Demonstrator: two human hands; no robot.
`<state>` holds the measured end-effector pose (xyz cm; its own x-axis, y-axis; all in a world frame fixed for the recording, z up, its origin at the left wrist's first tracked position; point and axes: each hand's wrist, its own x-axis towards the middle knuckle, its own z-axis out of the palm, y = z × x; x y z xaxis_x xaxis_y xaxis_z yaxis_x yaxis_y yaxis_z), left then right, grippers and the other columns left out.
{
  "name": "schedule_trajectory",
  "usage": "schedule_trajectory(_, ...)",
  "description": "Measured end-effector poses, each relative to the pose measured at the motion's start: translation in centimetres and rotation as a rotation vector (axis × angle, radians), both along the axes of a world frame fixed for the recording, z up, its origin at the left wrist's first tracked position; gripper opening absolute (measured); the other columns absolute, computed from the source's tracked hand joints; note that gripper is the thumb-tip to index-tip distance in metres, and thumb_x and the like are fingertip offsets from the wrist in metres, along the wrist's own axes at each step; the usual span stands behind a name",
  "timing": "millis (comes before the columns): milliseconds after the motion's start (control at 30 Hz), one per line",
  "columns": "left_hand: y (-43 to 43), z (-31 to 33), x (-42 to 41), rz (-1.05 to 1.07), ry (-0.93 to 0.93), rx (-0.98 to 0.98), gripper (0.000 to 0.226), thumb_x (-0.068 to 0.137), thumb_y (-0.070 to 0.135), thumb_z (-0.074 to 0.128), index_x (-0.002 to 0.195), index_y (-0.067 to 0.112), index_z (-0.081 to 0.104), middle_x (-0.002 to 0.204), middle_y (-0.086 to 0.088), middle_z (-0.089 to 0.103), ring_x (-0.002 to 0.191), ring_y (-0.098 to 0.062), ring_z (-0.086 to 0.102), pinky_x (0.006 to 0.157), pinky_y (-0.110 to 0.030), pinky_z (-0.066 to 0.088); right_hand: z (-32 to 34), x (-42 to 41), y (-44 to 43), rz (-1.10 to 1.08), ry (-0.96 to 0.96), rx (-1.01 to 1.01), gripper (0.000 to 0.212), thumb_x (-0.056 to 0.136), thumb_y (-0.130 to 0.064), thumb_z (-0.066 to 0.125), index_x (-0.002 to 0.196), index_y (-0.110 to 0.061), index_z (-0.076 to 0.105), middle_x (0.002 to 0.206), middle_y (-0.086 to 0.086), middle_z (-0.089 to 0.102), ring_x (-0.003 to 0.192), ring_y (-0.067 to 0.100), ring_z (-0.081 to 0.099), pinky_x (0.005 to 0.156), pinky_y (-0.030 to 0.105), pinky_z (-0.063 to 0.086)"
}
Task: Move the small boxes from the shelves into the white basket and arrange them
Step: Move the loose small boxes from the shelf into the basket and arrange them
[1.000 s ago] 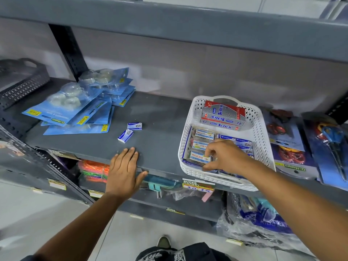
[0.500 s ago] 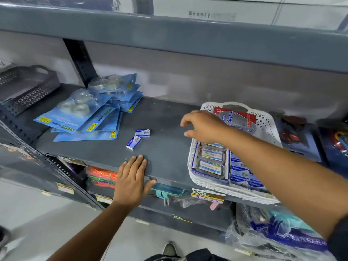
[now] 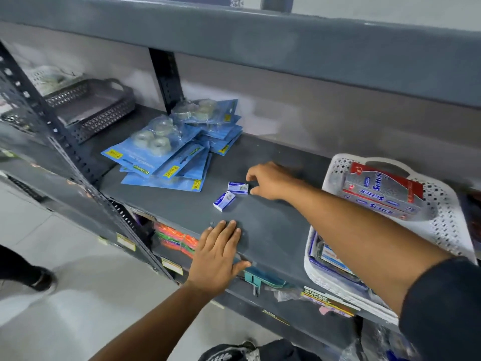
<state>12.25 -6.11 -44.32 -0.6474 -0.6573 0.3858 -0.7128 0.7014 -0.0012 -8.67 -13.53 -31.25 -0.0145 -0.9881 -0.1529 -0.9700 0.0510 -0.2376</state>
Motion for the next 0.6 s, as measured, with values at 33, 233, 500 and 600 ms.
schedule_trajectory(33, 0.0, -0.1, 0.0, -0.005, 0.010, -0.007, 0.074, 0.086, 0.066, 0.038, 0.124, 0.006, 0.060, 0.135, -0.012, 0.055, 0.128, -0.032, 0.046, 0.103, -0.049, 0.033, -0.2, 0.1, -0.3, -0.003, -0.004, 0.008, 0.037, 0.081, -0.033, 0.072, 0.117, -0.029, 0.063, 0.121, 0.002, 0.066, 0.108, 0.029, 0.061, 0.087, 0.037, 0.050)
schedule_trajectory(233, 0.0, -0.5, 0.1, -0.012, 0.023, -0.001, 0.073, 0.086, 0.066, 0.041, 0.127, 0.008, 0.057, 0.137, -0.011, 0.054, 0.131, -0.030, 0.040, 0.106, -0.049, 0.032, -1.0, 0.8, -1.9, 0.027, -0.004, 0.057, 0.035, 0.080, -0.029, 0.071, 0.114, -0.027, 0.065, 0.119, 0.002, 0.068, 0.104, 0.029, 0.062, 0.088, 0.039, 0.052)
schedule_trajectory(500, 0.0, 0.0, 0.4, 0.012, -0.016, 0.061, 0.073, 0.088, 0.065, 0.035, 0.128, 0.007, 0.056, 0.137, -0.011, 0.054, 0.133, -0.028, 0.035, 0.111, -0.044, 0.021, -1.0, 1.1, -1.9, 0.019, 0.015, -0.010, 0.031, 0.074, -0.021, 0.067, 0.104, -0.027, 0.065, 0.108, 0.002, 0.070, 0.095, 0.029, 0.064, 0.073, 0.030, 0.047)
schedule_trajectory(600, 0.3, 0.4, 0.1, 0.006, -0.033, 0.085, 0.074, 0.088, 0.065, 0.035, 0.127, 0.006, 0.057, 0.137, -0.011, 0.054, 0.132, -0.028, 0.034, 0.112, -0.043, 0.018, 0.3, -0.1, -0.1, -0.007, -0.003, -0.074, 0.032, 0.072, -0.023, 0.068, 0.103, -0.028, 0.063, 0.107, -0.001, 0.070, 0.096, 0.028, 0.063, 0.072, 0.031, 0.044)
